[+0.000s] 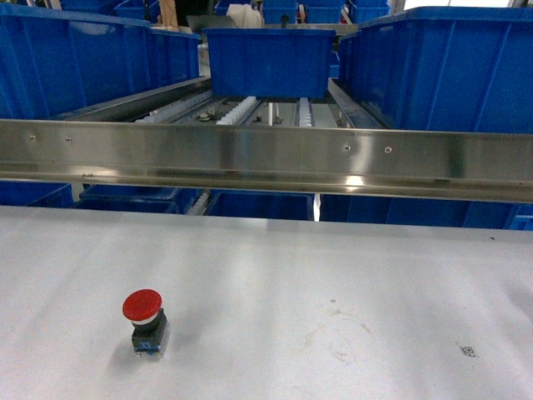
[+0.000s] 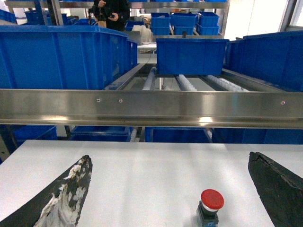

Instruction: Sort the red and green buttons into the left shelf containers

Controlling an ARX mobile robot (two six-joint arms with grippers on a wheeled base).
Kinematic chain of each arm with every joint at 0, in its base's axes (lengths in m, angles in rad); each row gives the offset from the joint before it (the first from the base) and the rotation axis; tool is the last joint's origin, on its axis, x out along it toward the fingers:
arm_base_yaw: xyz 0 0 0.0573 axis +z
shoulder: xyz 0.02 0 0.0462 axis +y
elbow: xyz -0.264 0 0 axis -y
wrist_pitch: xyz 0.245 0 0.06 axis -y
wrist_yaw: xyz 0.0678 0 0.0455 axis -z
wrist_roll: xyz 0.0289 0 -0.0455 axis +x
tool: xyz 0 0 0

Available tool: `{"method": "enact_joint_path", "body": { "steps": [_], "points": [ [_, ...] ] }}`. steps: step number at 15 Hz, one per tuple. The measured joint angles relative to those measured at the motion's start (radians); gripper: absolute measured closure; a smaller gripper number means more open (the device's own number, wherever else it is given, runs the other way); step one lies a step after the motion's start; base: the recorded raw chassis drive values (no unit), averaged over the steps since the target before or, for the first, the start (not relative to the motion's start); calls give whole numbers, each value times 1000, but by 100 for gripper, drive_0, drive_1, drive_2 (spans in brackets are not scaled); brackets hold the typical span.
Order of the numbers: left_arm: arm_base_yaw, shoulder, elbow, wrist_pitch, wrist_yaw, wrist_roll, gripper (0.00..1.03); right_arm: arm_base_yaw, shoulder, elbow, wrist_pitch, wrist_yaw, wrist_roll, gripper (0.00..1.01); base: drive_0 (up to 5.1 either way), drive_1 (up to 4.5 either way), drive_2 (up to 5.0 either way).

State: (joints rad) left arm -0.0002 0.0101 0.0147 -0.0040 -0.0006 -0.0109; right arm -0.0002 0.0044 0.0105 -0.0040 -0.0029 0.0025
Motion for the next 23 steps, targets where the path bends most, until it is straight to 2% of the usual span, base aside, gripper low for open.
{"method": "enact_joint_path", "body": {
  "steps": [17, 18, 19, 20, 23],
  "points": [
    [0, 0, 0, 0, 0, 0, 5, 0, 0, 0, 0, 0, 0, 3, 0, 0, 0],
    [-14, 9, 0, 21, -18, 1, 5, -20, 27, -2, 73, -36, -3, 3, 0, 0, 0],
    [-58, 59, -2, 104, -39, 3, 5, -55, 128, -7, 208, -66, -9, 3, 0, 0, 0],
    [-98, 160, -4, 211, -40, 18, 5, -59, 282, -8, 357, -68, -20, 3, 0, 0, 0],
    [-121, 654, 0, 670, -23, 11, 5, -87, 845, 2, 868, -73, -61, 3, 0, 0, 0]
  ]
}}
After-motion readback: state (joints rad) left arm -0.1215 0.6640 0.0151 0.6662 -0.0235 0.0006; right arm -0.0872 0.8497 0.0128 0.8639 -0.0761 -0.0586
